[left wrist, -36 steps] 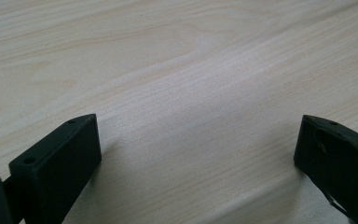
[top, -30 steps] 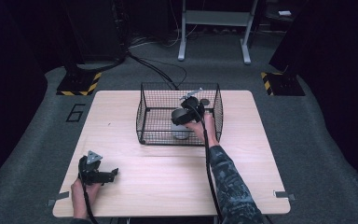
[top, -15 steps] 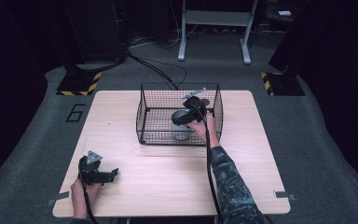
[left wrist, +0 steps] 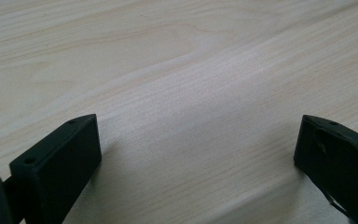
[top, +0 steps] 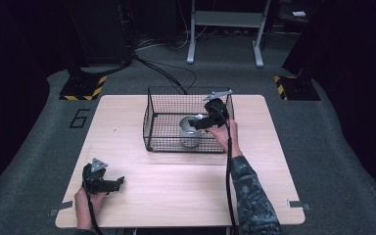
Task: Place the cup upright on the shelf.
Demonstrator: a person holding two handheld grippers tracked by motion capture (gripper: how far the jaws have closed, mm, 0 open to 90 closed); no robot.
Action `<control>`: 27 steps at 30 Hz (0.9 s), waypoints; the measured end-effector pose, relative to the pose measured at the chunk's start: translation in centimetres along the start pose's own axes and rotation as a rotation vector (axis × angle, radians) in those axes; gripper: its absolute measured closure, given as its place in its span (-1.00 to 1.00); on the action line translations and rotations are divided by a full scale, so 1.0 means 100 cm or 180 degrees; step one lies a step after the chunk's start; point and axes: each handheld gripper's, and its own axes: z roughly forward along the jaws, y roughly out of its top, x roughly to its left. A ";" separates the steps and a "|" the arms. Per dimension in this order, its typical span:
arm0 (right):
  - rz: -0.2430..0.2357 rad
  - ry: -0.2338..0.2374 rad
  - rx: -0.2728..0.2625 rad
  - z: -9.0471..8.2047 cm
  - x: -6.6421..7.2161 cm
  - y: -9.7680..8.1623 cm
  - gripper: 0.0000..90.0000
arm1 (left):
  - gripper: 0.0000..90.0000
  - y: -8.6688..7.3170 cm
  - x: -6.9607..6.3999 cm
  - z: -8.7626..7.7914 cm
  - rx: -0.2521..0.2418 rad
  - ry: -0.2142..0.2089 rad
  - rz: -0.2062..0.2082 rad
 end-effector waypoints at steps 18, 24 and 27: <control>-0.0332 -0.0198 -0.0211 -0.089 0.024 -0.045 -1.00 | -0.99 0.000 -0.001 0.000 -0.0020 -0.0001 -0.0028; -0.0214 -0.0364 -0.0240 -0.111 0.021 -0.082 -1.00 | -0.99 0.000 -0.001 0.000 -0.0020 0.0002 -0.0028; -0.0155 -0.0430 -0.0231 -0.118 0.016 -0.101 -1.00 | -0.99 0.000 -0.001 0.001 -0.0024 0.0003 -0.0034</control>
